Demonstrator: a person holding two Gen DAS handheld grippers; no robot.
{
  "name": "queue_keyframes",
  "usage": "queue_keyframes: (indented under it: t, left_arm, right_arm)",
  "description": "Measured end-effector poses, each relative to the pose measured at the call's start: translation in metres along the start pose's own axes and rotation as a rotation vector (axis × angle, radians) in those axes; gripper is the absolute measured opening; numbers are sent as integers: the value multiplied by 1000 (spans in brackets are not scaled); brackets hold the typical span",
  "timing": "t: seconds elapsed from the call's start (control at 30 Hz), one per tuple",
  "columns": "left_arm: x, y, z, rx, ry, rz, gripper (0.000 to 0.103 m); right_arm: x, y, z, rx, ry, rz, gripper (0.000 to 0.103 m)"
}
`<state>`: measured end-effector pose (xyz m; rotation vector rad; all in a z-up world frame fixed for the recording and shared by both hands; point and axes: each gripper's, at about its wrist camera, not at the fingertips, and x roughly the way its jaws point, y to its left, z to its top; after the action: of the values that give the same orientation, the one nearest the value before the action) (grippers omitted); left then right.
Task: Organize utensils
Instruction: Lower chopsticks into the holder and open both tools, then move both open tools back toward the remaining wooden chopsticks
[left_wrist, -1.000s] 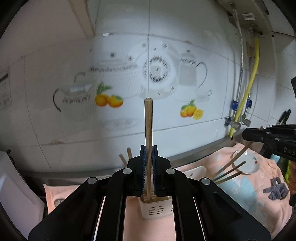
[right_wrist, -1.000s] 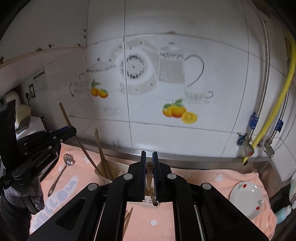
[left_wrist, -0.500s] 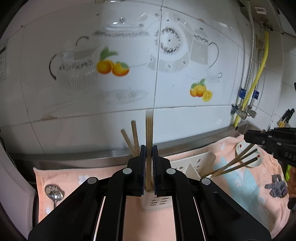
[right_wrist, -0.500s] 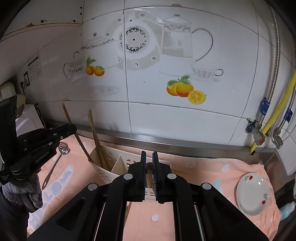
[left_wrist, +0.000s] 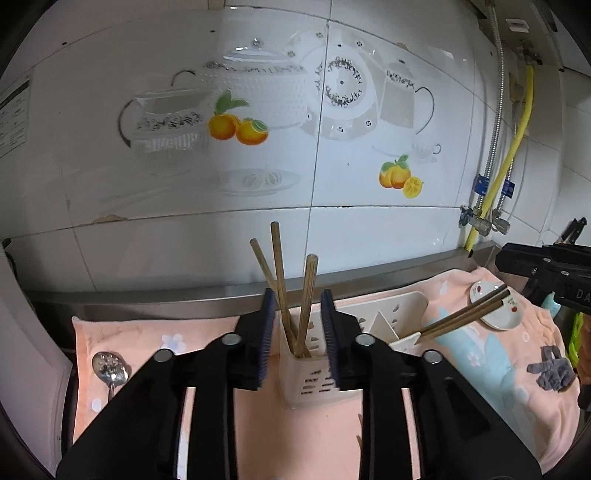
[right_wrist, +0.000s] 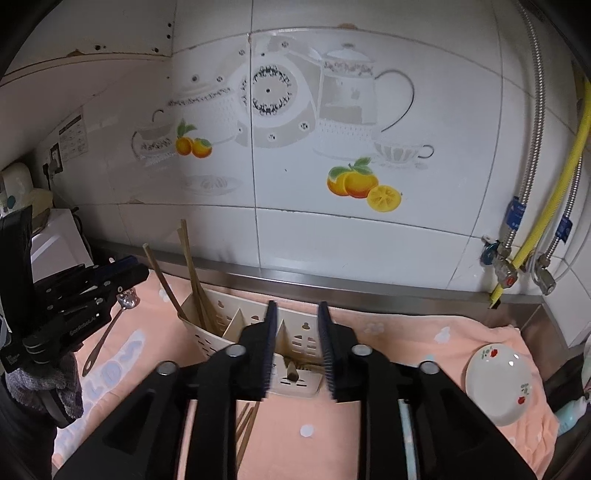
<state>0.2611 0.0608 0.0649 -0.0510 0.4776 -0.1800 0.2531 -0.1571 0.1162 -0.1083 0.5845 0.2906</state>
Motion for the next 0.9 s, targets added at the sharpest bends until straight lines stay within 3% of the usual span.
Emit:
queue_keyframes:
  t: [0.13,0.23,0.37,0.5,0.9]
  left_arm:
    - [-13,-1,-10,-8,-8,5,38]
    - [-25,-1,-21,-22,-16,7,48]
    - [-42,-2,-37,-33,-28,15,61]
    - [-60,-2,-54,-31,-41,37,70]
    - [-93,7,-104,-88,-15,70,76]
  right_arm:
    - [-14,9,-12,-21,-23,-6,34]
    - [-22,15,-23,-33,-33,-7,46]
    - [-30,27,-44,-58,-40,-18,54]
    - [-36,39,-65,-84,-39,-23,55]
    - [-42,61,-122,-73,13,7,60]
